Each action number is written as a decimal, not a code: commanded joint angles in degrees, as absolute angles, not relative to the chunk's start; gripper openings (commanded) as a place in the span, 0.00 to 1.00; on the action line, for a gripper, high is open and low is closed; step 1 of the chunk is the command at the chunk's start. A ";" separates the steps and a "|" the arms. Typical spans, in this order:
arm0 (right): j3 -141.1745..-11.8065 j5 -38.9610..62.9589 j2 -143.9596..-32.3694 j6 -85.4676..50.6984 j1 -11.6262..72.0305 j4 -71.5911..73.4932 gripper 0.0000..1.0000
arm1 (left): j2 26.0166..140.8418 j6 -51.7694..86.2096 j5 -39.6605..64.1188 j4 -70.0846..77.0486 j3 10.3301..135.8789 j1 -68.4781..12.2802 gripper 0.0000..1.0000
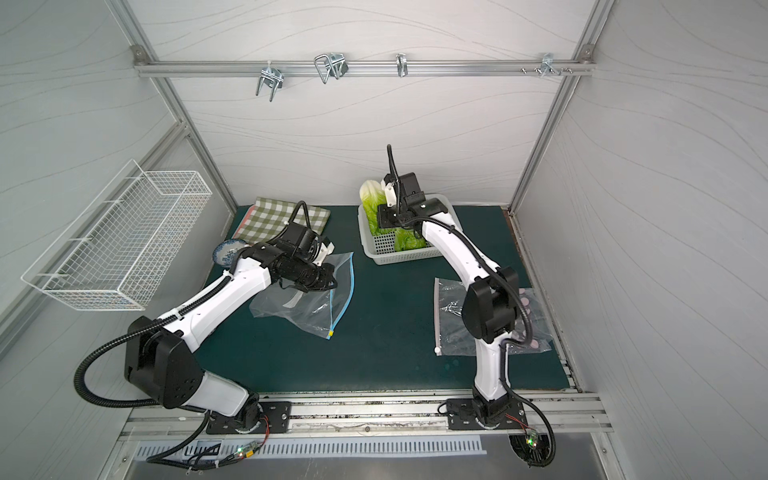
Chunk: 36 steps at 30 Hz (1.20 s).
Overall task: Put the chinese cabbages into a zipper bag and zip it
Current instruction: Pick up the Chinese cabbage from the basket, then place the Chinese cabbage in the zipper food storage bag.
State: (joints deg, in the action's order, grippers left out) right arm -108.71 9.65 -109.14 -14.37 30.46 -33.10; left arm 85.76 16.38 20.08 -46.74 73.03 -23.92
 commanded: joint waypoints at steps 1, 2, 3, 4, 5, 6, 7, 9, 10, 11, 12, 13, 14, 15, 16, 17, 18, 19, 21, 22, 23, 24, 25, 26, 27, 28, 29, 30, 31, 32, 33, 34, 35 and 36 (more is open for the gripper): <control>-101.85 19.16 -101.89 -16.29 30.75 -36.98 0.08 | 84.50 13.90 18.86 -47.47 74.79 -22.90 0.00; -98.69 20.42 -99.72 -16.58 31.14 -37.15 0.07 | 84.55 13.89 18.75 -47.39 74.87 -22.70 0.00; -95.11 21.41 -97.03 -16.62 31.89 -37.70 0.07 | 84.62 13.93 18.36 -47.39 74.89 -22.59 0.00; -92.16 22.51 -94.89 -16.61 32.43 -38.32 0.07 | 84.61 13.81 17.90 -47.40 74.88 -22.58 0.00; -89.03 24.07 -92.60 -16.62 32.69 -39.32 0.07 | 84.73 13.80 17.68 -47.33 74.88 -22.54 0.00; -86.22 25.95 -90.38 -16.91 32.91 -40.19 0.07 | 84.73 13.84 17.63 -47.20 74.80 -22.50 0.00; -83.84 27.86 -88.47 -17.28 33.06 -40.56 0.07 | 84.81 13.89 17.57 -47.04 74.74 -22.50 0.00; -79.84 31.71 -84.88 -17.21 33.96 -42.59 0.07 | 84.81 14.21 17.62 -46.59 74.72 -22.50 0.00; -78.95 32.50 -83.66 -16.69 34.80 -44.17 0.07 | 84.85 14.32 17.68 -46.41 74.86 -22.50 0.00; -78.15 32.69 -82.54 -16.05 35.97 -45.79 0.07 | 84.90 14.52 17.71 -46.32 75.06 -22.50 0.00; -77.40 32.96 -81.66 -15.59 37.22 -46.89 0.07 | 84.98 14.60 17.82 -46.23 75.12 -22.50 0.00; -76.82 33.04 -81.04 -15.34 38.30 -47.45 0.07 | 85.06 14.72 17.88 -46.19 75.34 -22.50 0.00; -76.15 33.28 -80.39 -15.49 39.37 -47.15 0.07 | 85.15 14.92 18.23 -45.98 75.50 -22.50 0.00; -74.97 34.18 -79.97 -15.96 40.38 -46.01 0.06 | 85.16 15.18 18.59 -45.91 75.54 -22.59 0.00; -74.25 34.98 -79.87 -16.42 40.87 -45.01 0.06 | 85.17 15.41 18.86 -45.81 75.59 -22.63 0.00; -73.81 35.60 -80.08 -17.18 41.15 -43.98 0.06 | 85.03 15.70 19.26 -45.63 75.59 -22.67 0.00; -73.36 36.12 -80.47 -18.17 41.40 -42.65 0.06 | 84.82 15.90 19.55 -45.53 75.59 -22.83 0.00; -72.85 36.63 -80.89 -18.93 41.61 -41.09 0.06 | 84.68 16.07 19.75 -45.47 75.59 -22.92 0.00; -73.03 37.24 -82.33 -19.68 42.24 -39.39 0.06 | 84.30 16.17 19.86 -45.67 75.67 -23.09 0.00; -73.11 37.26 -82.83 -19.68 42.57 -38.78 0.06 | 84.05 16.17 19.93 -45.94 75.75 -23.14 0.00; -72.84 37.33 -83.60 -19.40 43.02 -37.80 0.06 | 83.73 16.17 19.90 -46.22 75.78 -23.13 0.00; -72.05 37.31 -84.69 -19.26 43.21 -36.83 0.05 | 83.31 16.17 19.95 -46.31 75.76 -23.12 0.00; -71.84 37.01 -86.22 -19.08 43.16 -37.22 0.04 | 82.94 16.26 20.10 -46.48 75.89 -23.12 0.00; -71.75 36.91 -87.39 -18.73 43.17 -37.73 0.03 | 82.67 16.26 20.20 -46.62 76.09 -23.14 0.00; -71.21 37.44 -88.16 -18.55 43.32 -37.45 0.01 | 82.38 16.26 20.38 -46.73 76.26 -23.20 0.00; -70.66 37.57 -88.56 -18.70 43.31 -36.88 0.01 | 82.19 16.31 20.48 -46.89 76.53 -23.41 0.00; -70.18 37.36 -88.49 -18.87 43.32 -36.24 0.01 | 82.18 16.27 20.52 -47.02 76.77 -23.70 0.00; -69.80 37.52 -88.29 -18.87 43.24 -35.71 0.00 | 82.14 16.22 20.63 -47.12 76.90 -24.31 0.00; -69.70 37.27 -88.17 -18.69 43.25 -35.44 0.00 | 82.24 16.11 20.78 -47.20 77.01 -25.12 0.00; -69.74 37.20 -88.27 -18.39 43.24 -35.62 0.00 | 82.43 16.02 20.99 -47.21 77.22 -25.88 0.00; -70.01 36.53 -88.48 -17.91 43.32 -36.30 0.00 | 82.76 15.96 21.32 -47.13 77.42 -26.79 0.00; -70.43 35.63 -88.60 -17.16 43.37 -37.38 0.00 | 83.17 15.82 21.55 -47.11 77.67 -27.71 0.00; -70.77 35.59 -88.51 -16.31 43.48 -38.08 0.00 | 83.51 15.56 21.69 -47.15 77.94 -28.38 0.00; -71.07 35.89 -88.14 -15.53 43.75 -38.55 0.00 | 83.81 15.22 21.62 -47.21 78.06 -29.01 0.00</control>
State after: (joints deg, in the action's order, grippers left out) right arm -69.38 35.16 -88.90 -18.41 42.92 -37.95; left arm 83.61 16.43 19.99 -47.29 75.20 -27.38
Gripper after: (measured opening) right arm 0.109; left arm 0.051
